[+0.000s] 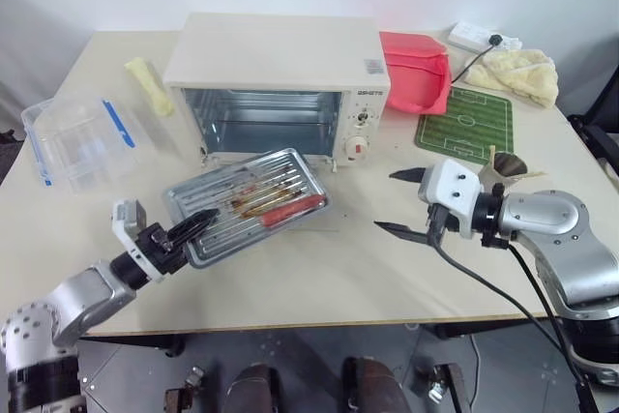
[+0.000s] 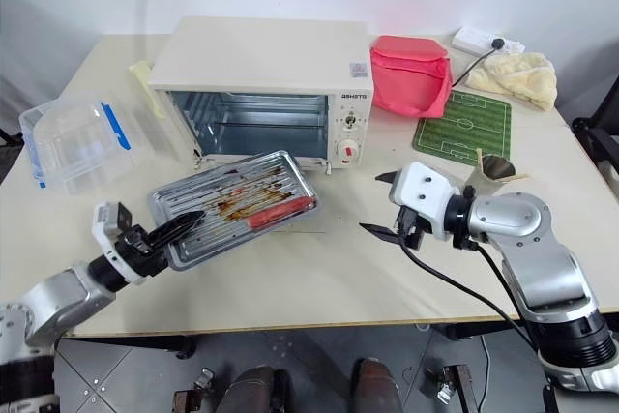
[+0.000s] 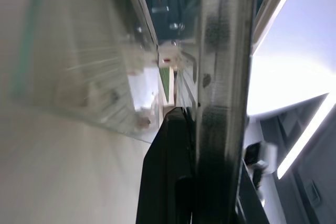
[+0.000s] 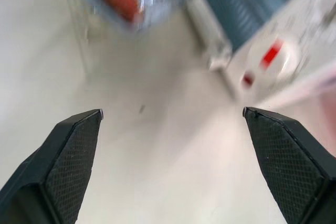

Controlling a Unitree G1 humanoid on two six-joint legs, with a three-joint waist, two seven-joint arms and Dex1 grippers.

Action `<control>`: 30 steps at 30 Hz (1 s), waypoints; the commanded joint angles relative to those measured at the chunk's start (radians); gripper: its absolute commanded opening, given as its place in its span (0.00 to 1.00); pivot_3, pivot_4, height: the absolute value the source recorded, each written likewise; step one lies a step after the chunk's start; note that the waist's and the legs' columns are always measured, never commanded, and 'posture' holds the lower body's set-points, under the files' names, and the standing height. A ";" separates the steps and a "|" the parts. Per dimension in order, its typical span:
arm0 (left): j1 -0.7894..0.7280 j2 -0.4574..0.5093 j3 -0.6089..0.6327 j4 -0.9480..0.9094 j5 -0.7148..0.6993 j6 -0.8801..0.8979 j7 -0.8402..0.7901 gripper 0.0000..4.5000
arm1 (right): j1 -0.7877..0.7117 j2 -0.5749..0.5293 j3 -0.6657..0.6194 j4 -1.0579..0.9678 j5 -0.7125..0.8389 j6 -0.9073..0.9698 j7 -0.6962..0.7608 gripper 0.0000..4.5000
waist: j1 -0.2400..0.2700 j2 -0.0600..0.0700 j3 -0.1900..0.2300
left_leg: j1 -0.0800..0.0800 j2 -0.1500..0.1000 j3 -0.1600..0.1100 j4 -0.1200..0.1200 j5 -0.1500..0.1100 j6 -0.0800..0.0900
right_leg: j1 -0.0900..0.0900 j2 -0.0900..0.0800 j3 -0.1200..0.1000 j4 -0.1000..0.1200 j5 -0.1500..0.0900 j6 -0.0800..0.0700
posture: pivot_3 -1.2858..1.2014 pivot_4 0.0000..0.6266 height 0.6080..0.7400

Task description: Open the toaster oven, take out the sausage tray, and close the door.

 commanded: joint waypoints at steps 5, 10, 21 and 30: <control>0.101 -0.081 0.125 -0.151 -0.033 -0.072 0.022 0.00 | 0.000 -0.008 0.021 0.076 -0.037 -0.125 0.013 0.71 | 0.000 0.000 0.000 | 0.000 0.000 0.000 0.000 0.000 0.000 | 0.002 0.000 0.000 -0.002 0.000 0.000 | 0.52 0.24 1.00; 0.169 -0.132 0.179 -0.212 -0.033 -0.112 0.044 0.00 | -0.022 0.026 0.067 0.179 -0.069 -0.197 0.004 0.34 | 0.002 0.000 0.000 | 0.004 0.000 0.000 0.000 0.000 0.001 | 0.008 0.000 -0.001 -0.007 0.000 -0.001 | 0.52 0.24 1.00; 0.389 -0.251 0.265 -0.404 -0.033 -0.239 0.030 0.00 | -0.134 0.196 0.201 0.412 -0.147 -0.342 -0.008 0.01 | -0.003 0.001 0.000 | 0.011 0.001 0.001 -0.004 -0.001 0.001 | 0.014 0.000 0.000 -0.010 -0.001 -0.002 | 0.52 0.24 1.00; 0.494 -0.319 0.307 -0.473 -0.033 -0.343 0.025 0.00 | -0.227 0.330 0.248 0.532 -0.166 -0.408 -0.014 0.01 | -0.003 0.001 0.001 | 0.011 0.001 0.002 -0.005 -0.001 0.001 | 0.014 0.000 0.000 -0.011 -0.001 -0.003 | 0.52 0.24 1.00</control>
